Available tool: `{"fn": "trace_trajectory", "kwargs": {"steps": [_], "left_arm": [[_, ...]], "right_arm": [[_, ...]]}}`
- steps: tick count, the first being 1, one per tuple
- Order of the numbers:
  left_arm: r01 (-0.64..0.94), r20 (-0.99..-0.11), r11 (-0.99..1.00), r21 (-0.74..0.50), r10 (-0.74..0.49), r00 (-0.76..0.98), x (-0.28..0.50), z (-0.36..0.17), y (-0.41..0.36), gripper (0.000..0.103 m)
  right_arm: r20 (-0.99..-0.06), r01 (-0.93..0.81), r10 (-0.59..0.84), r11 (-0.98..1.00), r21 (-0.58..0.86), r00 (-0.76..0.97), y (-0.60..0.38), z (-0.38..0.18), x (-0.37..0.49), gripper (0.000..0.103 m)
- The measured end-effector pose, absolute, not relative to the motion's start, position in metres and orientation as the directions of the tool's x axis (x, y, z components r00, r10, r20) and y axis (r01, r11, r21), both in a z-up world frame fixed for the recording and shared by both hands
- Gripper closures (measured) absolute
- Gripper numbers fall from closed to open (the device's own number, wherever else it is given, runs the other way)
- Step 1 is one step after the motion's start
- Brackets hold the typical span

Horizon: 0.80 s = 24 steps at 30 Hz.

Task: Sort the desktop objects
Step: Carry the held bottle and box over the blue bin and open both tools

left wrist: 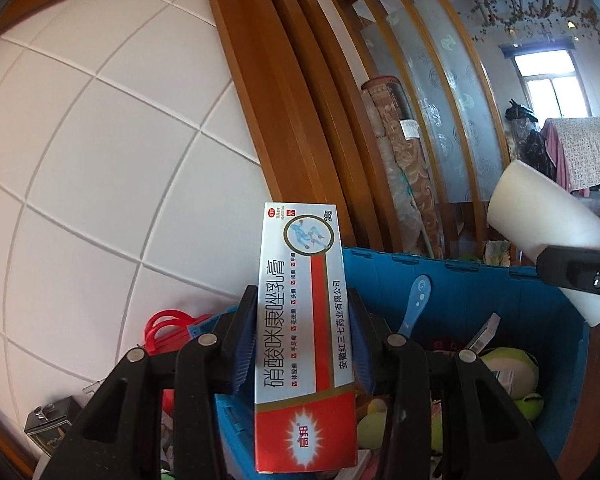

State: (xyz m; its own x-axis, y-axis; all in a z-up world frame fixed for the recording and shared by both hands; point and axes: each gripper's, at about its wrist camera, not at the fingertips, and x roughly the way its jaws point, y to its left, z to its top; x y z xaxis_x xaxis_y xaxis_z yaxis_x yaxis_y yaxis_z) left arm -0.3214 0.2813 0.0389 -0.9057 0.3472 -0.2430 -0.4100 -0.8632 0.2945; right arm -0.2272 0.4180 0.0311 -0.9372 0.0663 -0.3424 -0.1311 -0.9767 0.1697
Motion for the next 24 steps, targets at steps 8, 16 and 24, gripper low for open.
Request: {"fn": "trace_trajectory", "kwargs": {"steps": [8,16,24], "left_arm": [[-0.36,-0.278,-0.87,0.337,0.274,-0.921,-0.331,0.036,0.317,0.025],[-0.263,-0.21,-0.91,0.321,0.202,-0.957,-0.318,0.052,0.295,0.008],[-0.203,-0.18,-0.937,0.283,0.156,-0.971,-0.293,0.047,0.255,0.007]], "right_arm": [[-0.403,-0.166,0.062,-0.96,0.227,-0.913,0.472,0.023,-0.259,0.029],[-0.319,-0.134,0.042,-0.953,0.27,-0.947,0.482,0.04,-0.246,0.015],[-0.279,-0.058,-0.027,-0.955,0.29,-0.96,0.46,0.038,-0.22,0.007]]}}
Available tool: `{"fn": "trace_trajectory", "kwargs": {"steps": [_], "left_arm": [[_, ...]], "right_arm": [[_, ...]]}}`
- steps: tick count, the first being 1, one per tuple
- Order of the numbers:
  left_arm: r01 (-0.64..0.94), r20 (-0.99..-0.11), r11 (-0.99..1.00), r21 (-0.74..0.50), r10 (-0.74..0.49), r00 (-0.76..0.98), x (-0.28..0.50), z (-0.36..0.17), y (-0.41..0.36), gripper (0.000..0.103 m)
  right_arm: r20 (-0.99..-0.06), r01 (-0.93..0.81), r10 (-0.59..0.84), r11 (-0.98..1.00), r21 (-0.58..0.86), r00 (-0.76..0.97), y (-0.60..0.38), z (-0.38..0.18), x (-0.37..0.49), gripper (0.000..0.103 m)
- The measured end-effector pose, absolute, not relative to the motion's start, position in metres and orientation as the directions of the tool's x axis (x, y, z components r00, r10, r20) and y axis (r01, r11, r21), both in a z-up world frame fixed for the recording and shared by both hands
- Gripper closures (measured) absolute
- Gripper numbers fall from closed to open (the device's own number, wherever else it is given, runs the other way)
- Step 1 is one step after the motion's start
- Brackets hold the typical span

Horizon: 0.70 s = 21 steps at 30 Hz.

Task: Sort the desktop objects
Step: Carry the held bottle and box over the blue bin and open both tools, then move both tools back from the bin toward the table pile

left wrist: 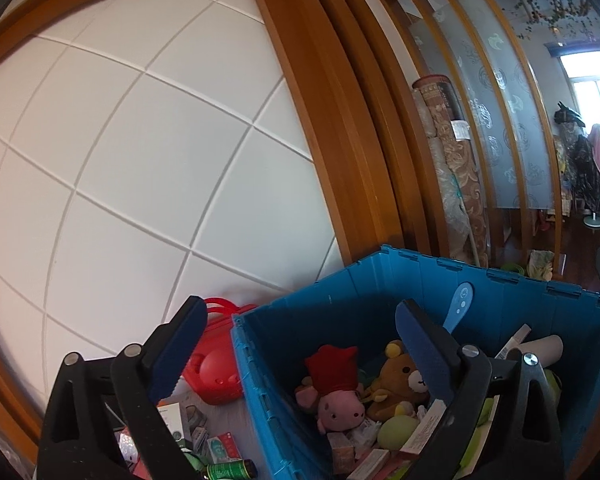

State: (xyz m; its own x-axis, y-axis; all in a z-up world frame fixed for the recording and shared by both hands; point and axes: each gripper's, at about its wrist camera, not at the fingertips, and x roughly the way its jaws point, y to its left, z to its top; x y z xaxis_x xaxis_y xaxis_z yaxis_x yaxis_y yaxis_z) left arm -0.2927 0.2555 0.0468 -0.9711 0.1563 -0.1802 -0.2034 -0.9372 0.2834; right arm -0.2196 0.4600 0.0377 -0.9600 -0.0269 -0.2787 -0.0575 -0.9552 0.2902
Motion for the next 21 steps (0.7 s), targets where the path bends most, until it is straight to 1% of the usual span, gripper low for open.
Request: {"fn": "trace_trajectory", "kwargs": {"steps": [2,7,13,15,17,19,21], "left_arm": [[-0.194,-0.168,-0.942,0.272,0.152,-0.974,-0.285,0.044,0.248,0.007],[-0.177,-0.151,-0.966,0.187,0.15,-0.977,-0.259,0.039,0.202,0.007],[-0.134,-0.143,-0.981,0.142,0.114,-0.983,-0.24,0.029,0.141,0.007],[-0.124,-0.161,-0.985,0.123,0.103,-0.982,-0.23,0.02,0.11,0.007],[-0.155,-0.194,-0.978,0.138,0.126,-0.973,-0.22,0.008,0.085,0.007],[-0.135,-0.193,-0.973,0.189,0.098,-0.976,-0.207,-0.005,0.065,0.007],[-0.14,-0.218,-0.972,0.187,0.098,-0.971,-0.198,-0.019,0.033,0.007]], "right_arm": [[-0.263,-0.039,-0.037,-0.96,0.278,-0.964,0.45,0.038,-0.21,0.004],[-0.256,-0.028,-0.034,-0.972,0.234,-0.966,0.417,0.037,-0.194,0.001],[-0.253,-0.006,-0.047,-0.978,0.207,-0.966,0.368,0.034,-0.183,0.0],[-0.263,-0.001,-0.058,-0.976,0.218,-0.963,0.347,0.03,-0.182,0.0],[-0.282,0.006,-0.072,-0.974,0.227,-0.957,0.326,0.027,-0.183,0.0],[-0.297,0.016,-0.085,-0.974,0.226,-0.951,0.3,0.022,-0.182,0.0],[-0.29,0.008,-0.072,-0.976,0.216,-0.954,0.27,0.017,-0.178,0.0]]}}
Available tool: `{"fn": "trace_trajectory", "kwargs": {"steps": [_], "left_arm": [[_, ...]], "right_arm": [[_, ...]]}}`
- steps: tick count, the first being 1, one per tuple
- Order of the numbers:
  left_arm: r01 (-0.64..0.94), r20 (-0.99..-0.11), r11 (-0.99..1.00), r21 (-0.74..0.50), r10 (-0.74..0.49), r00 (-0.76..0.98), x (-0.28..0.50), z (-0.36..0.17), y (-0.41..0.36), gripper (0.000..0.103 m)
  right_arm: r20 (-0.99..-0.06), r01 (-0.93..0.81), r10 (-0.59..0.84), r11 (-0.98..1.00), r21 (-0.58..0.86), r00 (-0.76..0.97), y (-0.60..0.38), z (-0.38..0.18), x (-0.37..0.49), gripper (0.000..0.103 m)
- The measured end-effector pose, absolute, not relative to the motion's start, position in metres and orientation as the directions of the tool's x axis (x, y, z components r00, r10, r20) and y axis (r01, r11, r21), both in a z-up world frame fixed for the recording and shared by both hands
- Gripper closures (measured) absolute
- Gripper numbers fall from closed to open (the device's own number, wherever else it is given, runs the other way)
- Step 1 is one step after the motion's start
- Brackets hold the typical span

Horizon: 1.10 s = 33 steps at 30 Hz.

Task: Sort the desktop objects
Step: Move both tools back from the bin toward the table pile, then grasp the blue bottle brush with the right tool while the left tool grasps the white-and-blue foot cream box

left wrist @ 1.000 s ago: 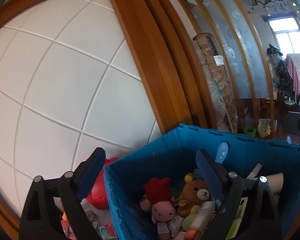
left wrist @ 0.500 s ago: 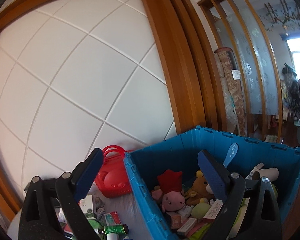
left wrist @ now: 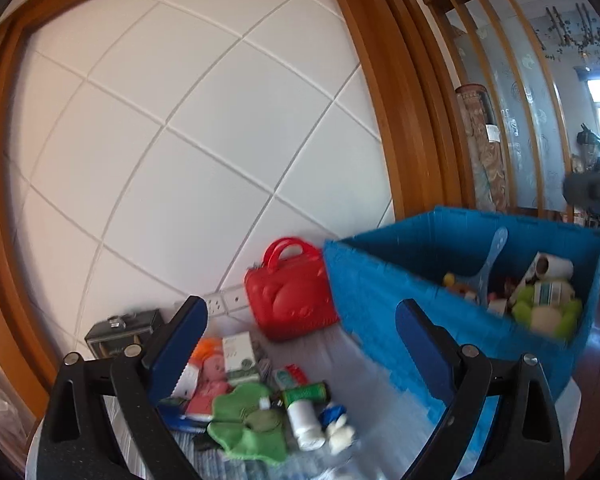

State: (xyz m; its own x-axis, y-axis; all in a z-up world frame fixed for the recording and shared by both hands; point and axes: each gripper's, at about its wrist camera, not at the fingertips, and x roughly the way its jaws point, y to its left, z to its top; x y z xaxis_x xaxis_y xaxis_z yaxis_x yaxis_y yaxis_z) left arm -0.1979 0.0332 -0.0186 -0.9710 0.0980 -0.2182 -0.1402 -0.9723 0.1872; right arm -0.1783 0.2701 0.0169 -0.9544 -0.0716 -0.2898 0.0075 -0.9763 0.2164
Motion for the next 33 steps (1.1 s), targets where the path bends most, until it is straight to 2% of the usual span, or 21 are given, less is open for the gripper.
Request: {"fn": "trace_trajectory", "kwargs": {"steps": [6,11,16,21,27,30,32,33], "left_arm": [[-0.086,-0.319,-0.977,0.197,0.019,-0.947,-0.198,-0.061,-0.056,0.007],[-0.008,-0.424,-0.979,0.202,-0.08,-0.902,-0.208,-0.108,-0.116,0.007],[0.07,-0.448,-0.977,0.203,-0.156,-0.88,-0.218,-0.127,-0.154,0.007],[0.128,-0.452,-0.968,0.215,-0.215,-0.866,-0.233,-0.134,-0.186,0.007],[0.198,-0.499,-0.957,0.213,-0.281,-0.82,-0.252,-0.162,-0.232,0.007],[0.247,-0.548,-0.951,0.184,-0.308,-0.777,-0.258,-0.177,-0.258,0.007],[0.271,-0.578,-0.949,0.159,-0.313,-0.754,-0.263,-0.186,-0.273,0.007],[0.276,-0.588,-0.95,0.149,-0.31,-0.748,-0.267,-0.19,-0.278,0.007]], "right_arm": [[-0.315,0.018,-0.08,-0.981,0.195,-0.946,0.201,-0.004,-0.181,0.0],[-0.437,0.063,-0.113,-0.99,0.128,-0.892,0.153,-0.042,-0.202,0.0],[-0.522,0.122,-0.134,-0.991,0.059,-0.842,0.118,-0.069,-0.232,0.0],[-0.591,0.23,-0.256,-0.966,0.12,-0.765,0.087,-0.096,-0.27,0.0],[-0.665,0.391,-0.327,-0.919,0.057,-0.671,0.006,-0.125,-0.337,0.0],[-0.691,0.519,-0.384,-0.854,0.015,-0.612,-0.05,-0.143,-0.37,0.004],[-0.717,0.594,-0.41,-0.804,-0.008,-0.564,-0.091,-0.159,-0.4,0.013],[-0.738,0.631,-0.429,-0.776,0.006,-0.521,-0.11,-0.168,-0.415,0.013]]}}
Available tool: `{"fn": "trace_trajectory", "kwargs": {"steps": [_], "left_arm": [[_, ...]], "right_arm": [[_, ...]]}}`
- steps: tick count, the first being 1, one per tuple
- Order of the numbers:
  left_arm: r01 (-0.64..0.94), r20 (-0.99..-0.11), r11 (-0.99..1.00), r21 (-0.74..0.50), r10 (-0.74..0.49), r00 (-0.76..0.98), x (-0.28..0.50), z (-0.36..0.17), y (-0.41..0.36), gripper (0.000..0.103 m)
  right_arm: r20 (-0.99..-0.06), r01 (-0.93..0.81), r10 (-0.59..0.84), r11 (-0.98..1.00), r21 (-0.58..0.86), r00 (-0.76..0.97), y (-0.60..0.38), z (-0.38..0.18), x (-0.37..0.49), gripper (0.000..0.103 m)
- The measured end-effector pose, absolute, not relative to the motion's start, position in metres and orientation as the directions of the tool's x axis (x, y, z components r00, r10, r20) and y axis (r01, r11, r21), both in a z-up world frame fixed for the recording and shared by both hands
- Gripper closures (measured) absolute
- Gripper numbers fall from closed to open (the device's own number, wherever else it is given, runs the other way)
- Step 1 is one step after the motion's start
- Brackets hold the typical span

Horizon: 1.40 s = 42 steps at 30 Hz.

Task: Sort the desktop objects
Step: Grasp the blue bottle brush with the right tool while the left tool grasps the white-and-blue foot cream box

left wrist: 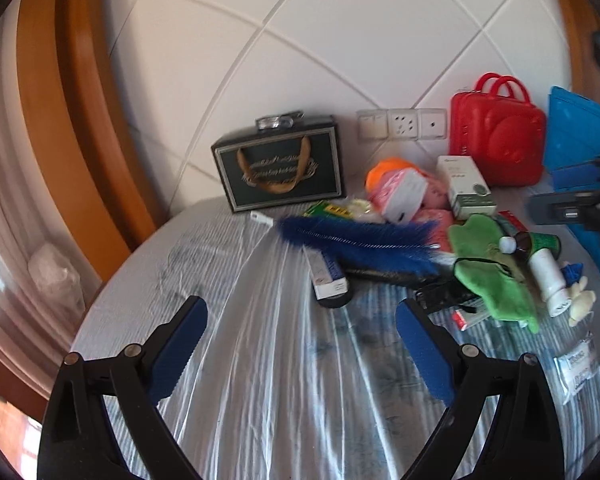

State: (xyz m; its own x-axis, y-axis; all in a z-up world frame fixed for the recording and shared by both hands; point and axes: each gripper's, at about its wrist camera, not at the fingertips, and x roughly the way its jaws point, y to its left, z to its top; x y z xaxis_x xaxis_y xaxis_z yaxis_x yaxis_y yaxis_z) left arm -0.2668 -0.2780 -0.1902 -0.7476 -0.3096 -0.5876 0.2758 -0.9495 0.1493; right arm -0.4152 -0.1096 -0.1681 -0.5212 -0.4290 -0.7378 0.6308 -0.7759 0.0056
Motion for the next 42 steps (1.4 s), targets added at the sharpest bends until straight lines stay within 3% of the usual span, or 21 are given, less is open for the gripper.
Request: {"fn": "trace_trajectory", "kwargs": {"steps": [4,9,11,12,13,14,16,21,26,31,35,37,42], "left_arm": [[0.297,-0.61,-0.947,0.122,-0.308,-0.73,-0.281,-0.202,-0.293,0.007],[0.326,-0.639,-0.943,0.061,-0.288,-0.713,-0.303,-0.219,-0.317,0.007],[0.332,-0.646,-0.941,0.066,-0.294,-0.704,-0.315,-0.226,-0.324,0.007],[0.334,-0.649,-0.94,0.069,-0.296,-0.701,-0.319,-0.228,-0.327,0.007],[0.335,-0.651,-0.939,0.071,-0.298,-0.698,-0.325,-0.231,-0.331,0.007],[0.337,-0.655,-0.939,0.071,-0.298,-0.695,-0.331,-0.234,-0.334,0.007],[0.335,-0.669,-0.94,0.066,-0.291,-0.684,-0.346,-0.241,-0.34,0.007],[0.34,-0.675,-0.938,0.064,-0.292,-0.677,-0.368,-0.247,-0.35,0.007],[0.35,-0.7,-0.935,0.053,-0.285,-0.655,-0.378,-0.256,-0.356,0.007],[0.279,-0.697,-0.957,0.08,-0.254,-0.67,-0.394,-0.266,-0.352,0.007],[0.22,-0.748,-0.975,0.021,-0.161,-0.643,-0.421,-0.291,-0.363,0.007],[0.203,-0.778,-0.979,0.014,-0.139,-0.613,-0.434,-0.304,-0.37,0.015],[0.17,-0.813,-0.985,-0.007,-0.093,-0.575,-0.441,-0.328,-0.381,0.046]], "right_arm": [[-0.808,0.751,-0.443,-0.661,0.0,-0.39,-0.184,-0.204,-0.468,0.017],[-0.906,0.824,-0.321,-0.565,-0.049,-0.275,-0.258,-0.26,-0.527,0.04],[-0.938,0.833,-0.245,-0.548,-0.073,-0.244,-0.275,-0.288,-0.546,0.061],[-0.95,0.834,-0.217,-0.547,-0.074,-0.226,-0.279,-0.299,-0.553,0.064],[-0.95,0.839,-0.214,-0.539,-0.077,-0.225,-0.283,-0.305,-0.555,0.065],[-0.943,0.847,-0.234,-0.525,-0.083,-0.237,-0.285,-0.303,-0.554,0.075],[-0.937,0.842,-0.263,-0.537,-0.058,-0.232,-0.289,-0.299,-0.556,0.083],[-0.941,0.852,-0.316,-0.52,0.061,-0.125,-0.28,-0.305,-0.537,0.084],[-0.933,0.828,-0.353,-0.541,0.147,-0.065,-0.285,-0.32,-0.551,0.093],[-0.848,0.765,-0.529,-0.561,0.315,-0.039,-0.249,-0.288,-0.549,0.094],[-0.787,0.71,-0.611,-0.591,0.384,-0.082,-0.207,-0.261,-0.547,0.093],[-0.776,0.706,-0.623,-0.592,0.388,-0.097,-0.195,-0.253,-0.541,0.093],[-0.756,0.707,-0.643,-0.592,0.386,-0.125,-0.182,-0.242,-0.53,0.093]]}}
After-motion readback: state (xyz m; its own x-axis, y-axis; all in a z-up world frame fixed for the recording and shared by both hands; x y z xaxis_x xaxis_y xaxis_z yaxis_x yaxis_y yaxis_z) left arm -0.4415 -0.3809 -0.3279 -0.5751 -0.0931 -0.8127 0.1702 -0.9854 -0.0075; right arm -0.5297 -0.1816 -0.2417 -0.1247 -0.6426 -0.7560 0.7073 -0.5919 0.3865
